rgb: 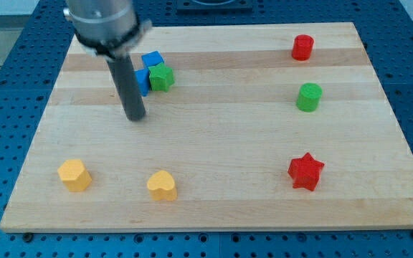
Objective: Place the green circle at the center of the board
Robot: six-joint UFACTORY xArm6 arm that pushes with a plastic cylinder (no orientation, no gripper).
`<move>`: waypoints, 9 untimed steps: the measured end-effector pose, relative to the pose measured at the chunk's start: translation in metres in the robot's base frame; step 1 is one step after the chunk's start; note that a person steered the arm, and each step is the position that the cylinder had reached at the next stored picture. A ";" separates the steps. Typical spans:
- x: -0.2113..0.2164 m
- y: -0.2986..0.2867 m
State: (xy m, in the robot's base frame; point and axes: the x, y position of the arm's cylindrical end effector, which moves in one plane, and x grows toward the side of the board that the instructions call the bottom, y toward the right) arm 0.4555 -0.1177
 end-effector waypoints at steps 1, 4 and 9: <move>0.016 0.070; 0.017 0.281; -0.039 0.224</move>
State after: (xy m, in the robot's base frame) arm 0.4165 0.1061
